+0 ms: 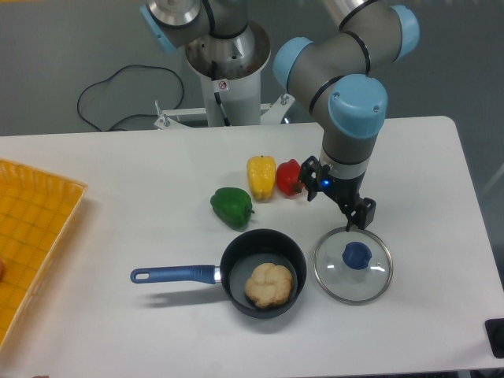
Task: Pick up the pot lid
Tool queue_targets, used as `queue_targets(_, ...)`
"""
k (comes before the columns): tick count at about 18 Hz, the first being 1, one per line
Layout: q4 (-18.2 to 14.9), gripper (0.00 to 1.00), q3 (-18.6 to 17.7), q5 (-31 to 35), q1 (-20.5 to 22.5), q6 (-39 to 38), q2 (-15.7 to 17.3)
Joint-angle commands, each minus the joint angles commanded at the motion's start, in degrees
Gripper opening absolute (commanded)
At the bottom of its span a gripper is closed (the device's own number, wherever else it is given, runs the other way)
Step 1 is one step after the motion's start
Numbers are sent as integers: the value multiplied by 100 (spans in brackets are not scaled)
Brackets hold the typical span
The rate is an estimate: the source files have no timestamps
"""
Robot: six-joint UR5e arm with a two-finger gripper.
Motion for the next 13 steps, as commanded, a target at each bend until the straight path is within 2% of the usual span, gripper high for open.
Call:
queue_targets(6,9,100,-18,35,-35,-17,-9)
queue_targets(10,70,100,-219,18,26,-79,9)
queue_targets(13,167,100,-342,35,44,-656,53)
